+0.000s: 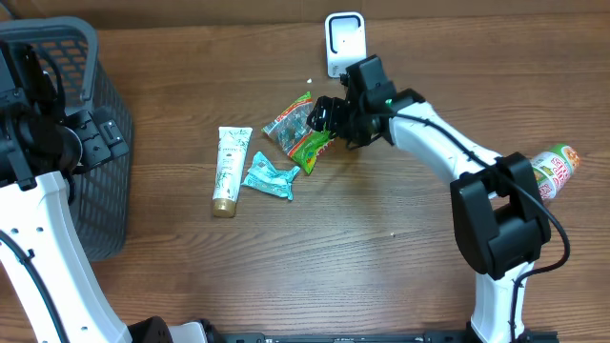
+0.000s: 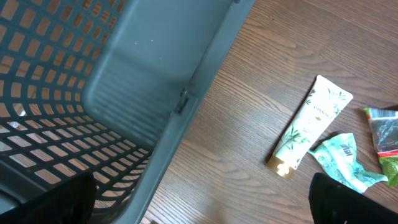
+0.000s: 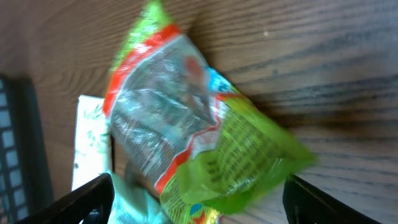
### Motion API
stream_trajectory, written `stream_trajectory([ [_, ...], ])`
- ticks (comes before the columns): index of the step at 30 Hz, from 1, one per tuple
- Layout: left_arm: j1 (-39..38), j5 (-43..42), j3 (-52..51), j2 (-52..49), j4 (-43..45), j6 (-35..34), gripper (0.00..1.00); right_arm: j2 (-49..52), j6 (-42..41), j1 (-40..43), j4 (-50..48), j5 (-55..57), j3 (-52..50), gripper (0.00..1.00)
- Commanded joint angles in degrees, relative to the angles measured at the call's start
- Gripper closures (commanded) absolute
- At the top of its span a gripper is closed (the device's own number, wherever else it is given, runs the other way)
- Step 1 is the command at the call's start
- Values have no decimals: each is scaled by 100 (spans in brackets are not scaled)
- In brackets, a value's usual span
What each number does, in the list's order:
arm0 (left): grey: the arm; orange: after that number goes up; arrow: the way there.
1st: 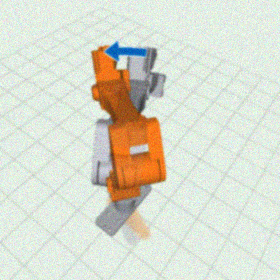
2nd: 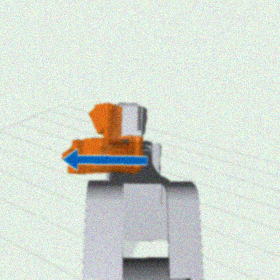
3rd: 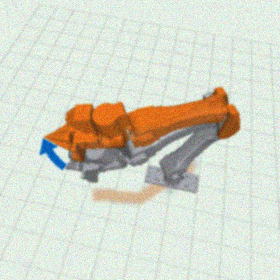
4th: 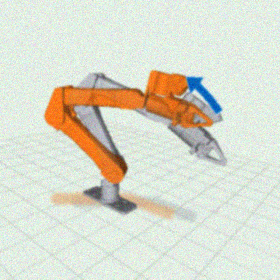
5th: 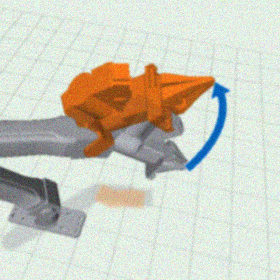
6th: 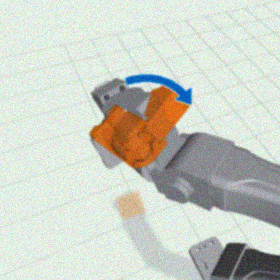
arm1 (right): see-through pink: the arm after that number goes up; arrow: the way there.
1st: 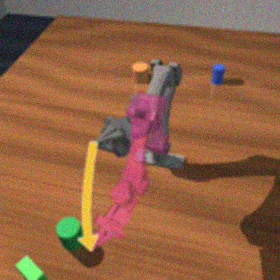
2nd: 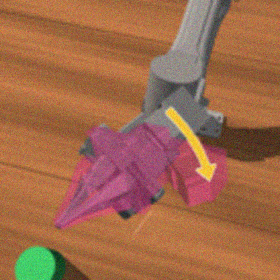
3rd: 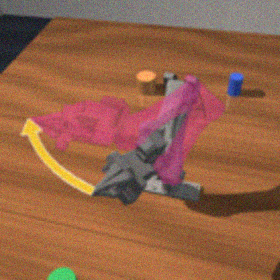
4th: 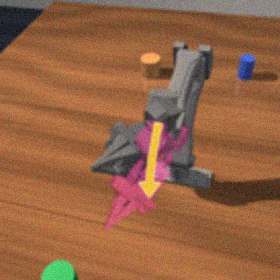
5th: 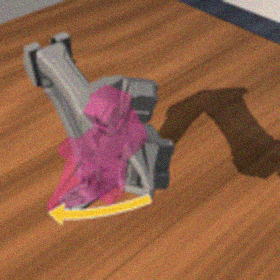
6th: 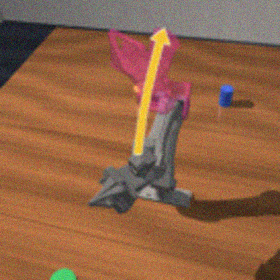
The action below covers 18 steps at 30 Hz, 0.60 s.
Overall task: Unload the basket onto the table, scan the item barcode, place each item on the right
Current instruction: 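Reach the right gripper to the green snack bag, then grasp the green snack bag with the right gripper and lift it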
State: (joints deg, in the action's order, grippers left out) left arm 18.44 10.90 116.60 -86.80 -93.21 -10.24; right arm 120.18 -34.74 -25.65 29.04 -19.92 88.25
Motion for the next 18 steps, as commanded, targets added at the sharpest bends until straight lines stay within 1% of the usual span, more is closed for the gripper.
stream_trajectory([
  [1, 28, -26, 2, -9, 9, 105, 0, 17, -647, -238, -601, 494, -391, 14],
  [5, 28, -26, 2, -9, 9, 107, 0, 177, -640, -398, -1150, 496, -555, 15],
  [8, 28, -26, 2, -9, 7, 105, 0, 387, -520, -468, -1300, 575, -560, 18],
  [11, 28, -26, 2, -9, 7, 107, 0, 564, -273, -498, -1152, 662, -560, 28],
  [16, 28, -26, 2, -9, 9, 107, 0, 581, -271, -433, -686, 660, -535, 43],
  [18, 28, -26, 2, -9, 7, 107, 0, 560, -271, -341, -393, 634, -452, 53],
])
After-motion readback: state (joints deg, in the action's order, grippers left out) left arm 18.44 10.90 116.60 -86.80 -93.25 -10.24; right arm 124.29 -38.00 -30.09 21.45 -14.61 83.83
